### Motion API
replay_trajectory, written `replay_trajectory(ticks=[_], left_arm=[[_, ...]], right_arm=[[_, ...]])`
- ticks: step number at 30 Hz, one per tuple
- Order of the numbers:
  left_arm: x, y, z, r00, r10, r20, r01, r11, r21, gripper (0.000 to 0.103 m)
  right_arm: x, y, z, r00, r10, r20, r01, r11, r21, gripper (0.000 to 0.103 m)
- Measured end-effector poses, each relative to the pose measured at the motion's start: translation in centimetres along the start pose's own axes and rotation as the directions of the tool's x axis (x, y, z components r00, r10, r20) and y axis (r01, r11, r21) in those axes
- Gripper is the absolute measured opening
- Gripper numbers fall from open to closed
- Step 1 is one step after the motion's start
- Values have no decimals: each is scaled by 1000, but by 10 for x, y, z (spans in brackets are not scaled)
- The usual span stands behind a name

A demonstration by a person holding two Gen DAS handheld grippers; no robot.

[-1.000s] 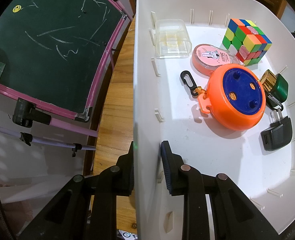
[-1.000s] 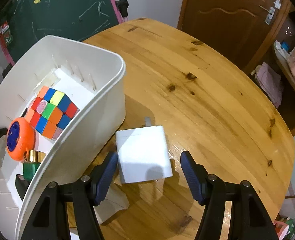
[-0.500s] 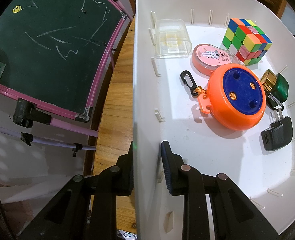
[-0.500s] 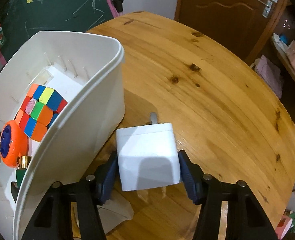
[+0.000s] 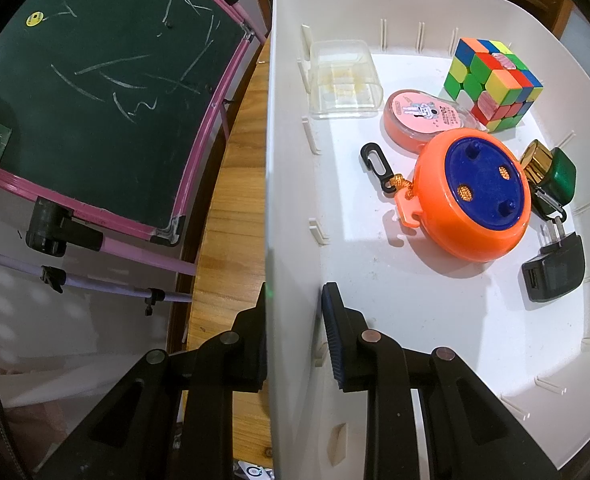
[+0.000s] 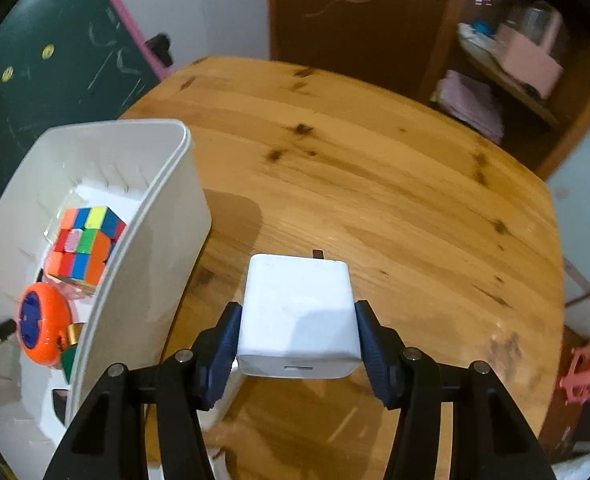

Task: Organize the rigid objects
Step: 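Carry the white cube charger into the white tray and release it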

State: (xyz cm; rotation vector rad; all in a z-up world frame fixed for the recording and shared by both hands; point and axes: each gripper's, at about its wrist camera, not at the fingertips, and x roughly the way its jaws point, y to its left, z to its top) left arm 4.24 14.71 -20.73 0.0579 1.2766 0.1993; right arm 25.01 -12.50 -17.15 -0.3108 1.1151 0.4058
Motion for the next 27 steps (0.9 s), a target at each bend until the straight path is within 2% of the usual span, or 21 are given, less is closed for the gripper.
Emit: replay_trajectory(ticks=[8, 18, 22, 27], left_arm=[[-2, -3, 1, 1000, 10, 2, -10, 1000, 17, 28], [-3, -4, 1, 1000, 8, 4, -8, 1000, 18, 28], [-4, -4, 1, 1000, 7, 11, -7, 1000, 22, 27], [-4, -6, 0, 1000, 10, 8, -10, 999, 36, 27]], right_arm=[[-72, 9, -12, 996, -14, 92, 7, 997, 74, 56], [-157, 78, -8, 968, 59, 244, -58, 998, -14, 56], [-166, 106, -10, 960, 104, 259, -97, 994, -40, 56], [-146, 136, -23, 964, 150, 217, -139, 988, -65, 56]])
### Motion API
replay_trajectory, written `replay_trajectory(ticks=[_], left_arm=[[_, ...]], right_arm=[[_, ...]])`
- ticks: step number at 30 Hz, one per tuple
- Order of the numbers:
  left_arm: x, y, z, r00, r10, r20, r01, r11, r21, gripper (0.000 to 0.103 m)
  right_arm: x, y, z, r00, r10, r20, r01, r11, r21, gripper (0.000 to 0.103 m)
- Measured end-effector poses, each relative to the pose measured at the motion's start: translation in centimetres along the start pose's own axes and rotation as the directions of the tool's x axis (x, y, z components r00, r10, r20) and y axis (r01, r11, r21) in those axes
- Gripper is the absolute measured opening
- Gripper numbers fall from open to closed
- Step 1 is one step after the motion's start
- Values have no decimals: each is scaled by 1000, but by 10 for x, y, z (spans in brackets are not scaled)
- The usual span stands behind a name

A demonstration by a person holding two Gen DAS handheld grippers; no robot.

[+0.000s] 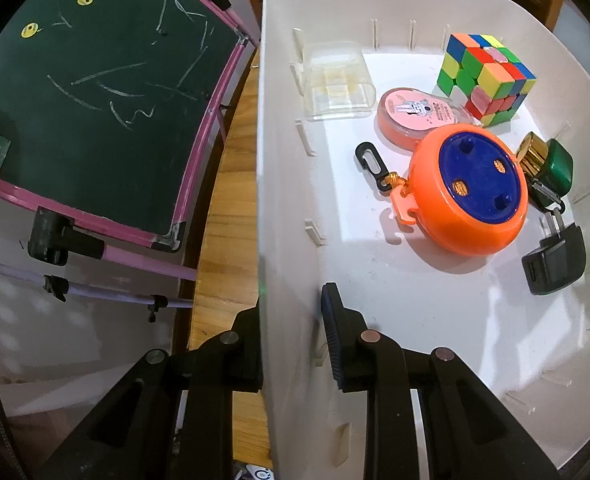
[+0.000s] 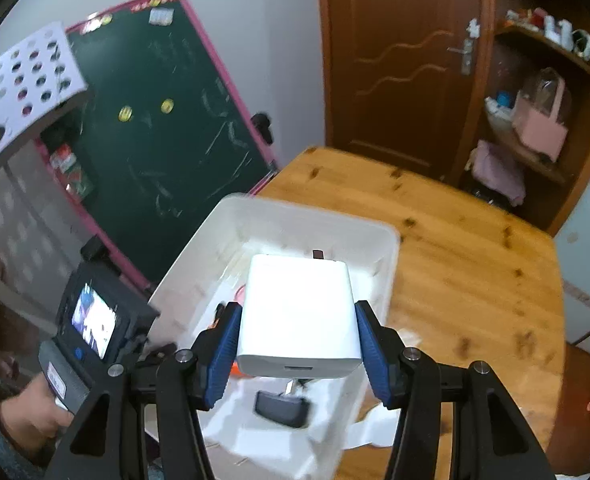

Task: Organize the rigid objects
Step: 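Carry the white cube charger into the white tray and release it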

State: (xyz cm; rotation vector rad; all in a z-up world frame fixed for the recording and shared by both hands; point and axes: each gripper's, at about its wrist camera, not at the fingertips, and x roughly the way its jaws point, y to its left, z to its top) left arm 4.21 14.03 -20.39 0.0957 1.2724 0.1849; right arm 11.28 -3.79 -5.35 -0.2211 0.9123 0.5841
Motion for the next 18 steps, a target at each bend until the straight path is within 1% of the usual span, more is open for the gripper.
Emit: replay_trajectory(ticks=[4, 8, 10, 13, 18], left_arm=[[0, -1, 0, 1000, 3, 0, -3, 1000, 6, 28], [0, 0, -1, 1000, 0, 1, 0, 1000, 3, 28], [0, 0, -1, 1000, 0, 1, 0, 1000, 3, 28], [0, 0, -1, 1000, 1, 1, -1, 1000, 4, 28], [0, 0, 0, 1000, 1, 1, -1, 1000, 3, 28]], right_arm=[[29, 13, -21, 997, 5, -76, -5, 1000, -1, 56], [55, 15, -41, 986, -26, -165, 28, 1000, 8, 56], [63, 14, -47, 980, -42, -194, 45, 999, 14, 56], [73, 15, -54, 972, -64, -224, 68, 998, 12, 56], [87, 23, -60, 964, -81, -254, 80, 997, -14, 56]])
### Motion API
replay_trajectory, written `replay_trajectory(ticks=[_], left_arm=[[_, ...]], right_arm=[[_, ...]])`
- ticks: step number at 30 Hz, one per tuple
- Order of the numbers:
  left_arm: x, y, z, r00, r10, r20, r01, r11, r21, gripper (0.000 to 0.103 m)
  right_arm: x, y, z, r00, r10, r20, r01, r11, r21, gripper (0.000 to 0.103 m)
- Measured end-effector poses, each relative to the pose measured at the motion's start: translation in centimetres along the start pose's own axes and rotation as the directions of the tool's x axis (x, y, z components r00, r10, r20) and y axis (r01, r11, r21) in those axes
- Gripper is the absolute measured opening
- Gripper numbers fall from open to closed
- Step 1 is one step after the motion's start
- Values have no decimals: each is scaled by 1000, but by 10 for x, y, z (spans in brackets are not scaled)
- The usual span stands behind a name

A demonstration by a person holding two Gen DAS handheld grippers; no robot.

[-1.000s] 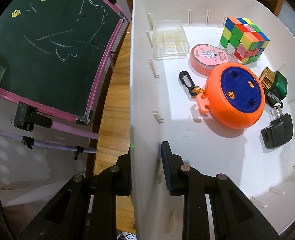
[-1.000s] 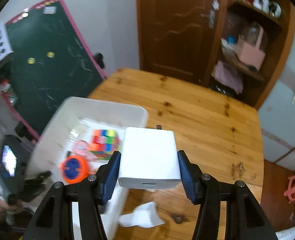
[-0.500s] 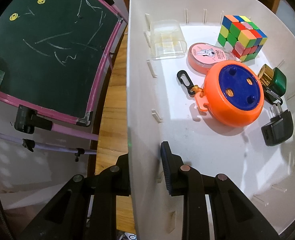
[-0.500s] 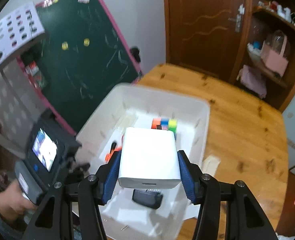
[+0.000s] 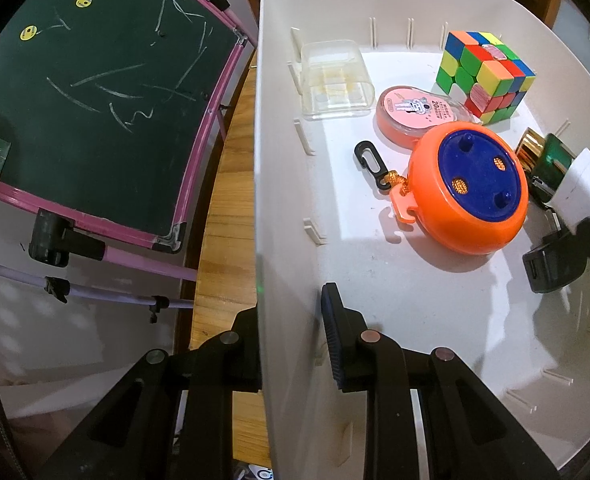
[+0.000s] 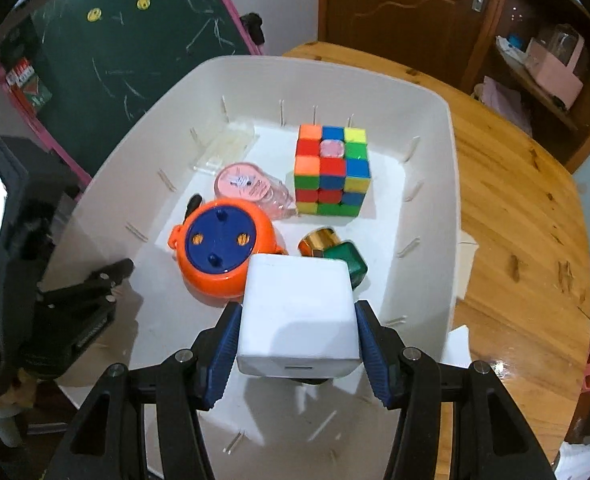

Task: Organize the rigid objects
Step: 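Carry the white cube charger into the white tray and release it, then move the right gripper to the white plastic scoop and grasp it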

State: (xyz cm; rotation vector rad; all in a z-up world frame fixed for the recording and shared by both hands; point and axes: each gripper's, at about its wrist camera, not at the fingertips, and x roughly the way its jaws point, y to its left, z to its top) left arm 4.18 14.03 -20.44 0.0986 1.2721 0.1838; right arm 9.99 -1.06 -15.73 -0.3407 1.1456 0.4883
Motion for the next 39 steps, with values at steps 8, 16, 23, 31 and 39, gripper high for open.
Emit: replay_trajectory(ticks=[8, 16, 23, 31, 39], left_arm=[[0, 0, 0, 1000, 1, 1, -1, 1000, 2, 28], [0, 2, 0, 1000, 3, 0, -3, 1000, 4, 28], [0, 2, 0, 1000, 6, -1, -6, 1000, 7, 28], [0, 1, -1, 1000, 10, 0, -10, 1000, 9, 28], [0, 2, -1, 1000, 13, 0, -13, 1000, 7, 29]], right_arm=[[13, 11, 0, 999, -46, -23, 45, 998, -50, 56], [9, 7, 1, 999, -39, 0, 39, 998, -48, 64], [-13, 0, 2, 997, -13, 81, 14, 1000, -18, 65], [-48, -4, 2, 975, -27, 218, 28, 1000, -2, 65], [-75, -20, 2, 953, -21, 301, 13, 999, 30, 65]])
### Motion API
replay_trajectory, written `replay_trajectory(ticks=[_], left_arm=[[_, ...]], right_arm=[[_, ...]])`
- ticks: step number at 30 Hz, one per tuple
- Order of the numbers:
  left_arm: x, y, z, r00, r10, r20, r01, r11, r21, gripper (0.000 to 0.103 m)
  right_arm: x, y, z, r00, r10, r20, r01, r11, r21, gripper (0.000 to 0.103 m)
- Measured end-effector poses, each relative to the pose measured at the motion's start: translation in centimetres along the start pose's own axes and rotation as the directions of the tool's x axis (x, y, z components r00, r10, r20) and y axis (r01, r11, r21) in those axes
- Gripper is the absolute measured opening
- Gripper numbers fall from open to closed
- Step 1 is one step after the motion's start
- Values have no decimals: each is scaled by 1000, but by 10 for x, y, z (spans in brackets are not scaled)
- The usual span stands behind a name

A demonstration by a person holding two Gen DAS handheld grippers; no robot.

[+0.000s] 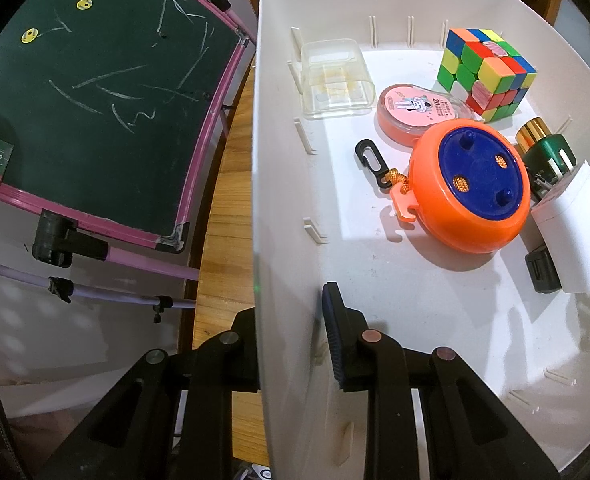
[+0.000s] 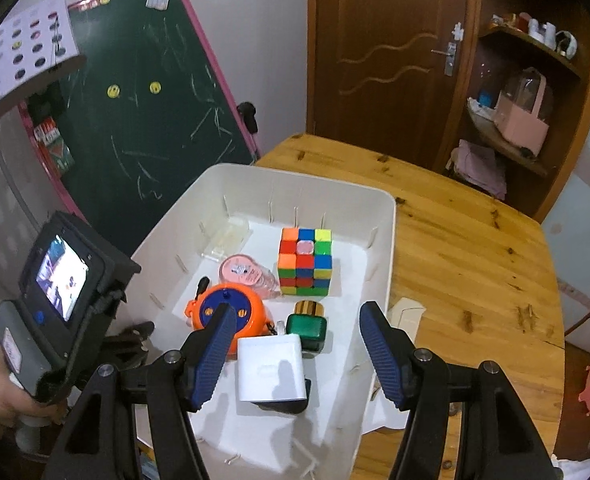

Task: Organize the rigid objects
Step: 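Move the right gripper to the white plastic scoop and grasp it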

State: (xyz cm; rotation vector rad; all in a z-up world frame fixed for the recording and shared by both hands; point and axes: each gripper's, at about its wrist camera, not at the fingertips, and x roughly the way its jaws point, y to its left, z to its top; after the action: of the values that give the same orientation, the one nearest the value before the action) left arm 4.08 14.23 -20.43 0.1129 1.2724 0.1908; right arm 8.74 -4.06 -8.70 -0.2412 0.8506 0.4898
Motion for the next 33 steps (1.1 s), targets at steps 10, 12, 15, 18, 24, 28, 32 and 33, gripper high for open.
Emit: replay_trajectory(ticks=[10, 12, 15, 18, 24, 28, 32, 33], left_arm=[[0, 0, 0, 1000, 2, -1, -2, 1000, 0, 29], [0, 0, 0, 1000, 3, -1, -3, 1000, 0, 29], [0, 0, 0, 1000, 3, -1, -3, 1000, -1, 30], [1, 1, -1, 1000, 3, 0, -3, 1000, -2, 30], [2, 4, -2, 1000, 3, 1, -3, 1000, -4, 30], [2, 4, -2, 1000, 3, 0, -3, 1000, -4, 30], [2, 4, -2, 1000, 2, -1, -2, 1000, -8, 30], [2, 4, -2, 1000, 2, -1, -2, 1000, -9, 30]], right_arm=[[-4, -20, -1, 1000, 2, 12, -2, 998, 55, 73], [-6, -26, 0, 1000, -4, 19, 3, 998, 68, 73], [-9, -36, 1, 999, -12, 34, 9, 995, 96, 73], [-13, -49, 2, 999, -17, 46, 11, 991, 133, 73], [-19, -79, 0, 997, -56, 61, 43, 981, 190, 73], [-22, -101, -2, 994, -89, 62, 73, 971, 228, 73], [-23, -121, -7, 991, -116, 61, 96, 961, 260, 73], [-23, -126, -8, 991, -120, 58, 101, 961, 258, 73]])
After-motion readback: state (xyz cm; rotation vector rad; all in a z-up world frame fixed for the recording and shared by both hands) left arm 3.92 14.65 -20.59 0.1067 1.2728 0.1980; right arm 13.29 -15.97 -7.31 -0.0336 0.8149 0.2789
